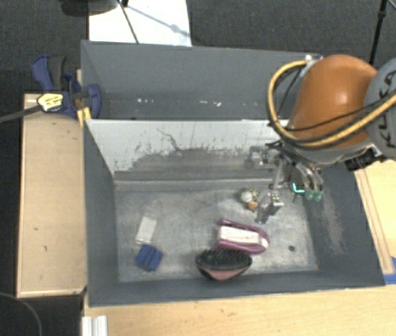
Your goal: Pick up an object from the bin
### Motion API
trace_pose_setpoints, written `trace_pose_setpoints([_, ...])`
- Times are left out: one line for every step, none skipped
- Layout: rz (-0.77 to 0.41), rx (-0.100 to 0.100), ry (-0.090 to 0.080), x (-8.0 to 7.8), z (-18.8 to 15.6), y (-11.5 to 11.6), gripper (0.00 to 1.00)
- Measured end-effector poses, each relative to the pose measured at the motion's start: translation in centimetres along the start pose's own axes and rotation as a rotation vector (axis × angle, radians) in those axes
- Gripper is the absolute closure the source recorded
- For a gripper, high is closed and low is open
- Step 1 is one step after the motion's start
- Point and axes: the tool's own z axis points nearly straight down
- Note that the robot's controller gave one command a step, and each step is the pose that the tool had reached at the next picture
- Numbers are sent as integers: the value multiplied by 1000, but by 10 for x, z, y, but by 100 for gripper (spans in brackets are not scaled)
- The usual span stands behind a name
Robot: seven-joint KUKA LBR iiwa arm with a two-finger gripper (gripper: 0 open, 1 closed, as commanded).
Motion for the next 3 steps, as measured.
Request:
trace_pose_setpoints([-20, 1, -19, 53, 121, 4, 0])
trace_pose_setpoints([-21, 0, -11, 55, 121, 5, 100])
trace_pose_setpoints([-189, 2, -13, 52, -18, 2, 100])
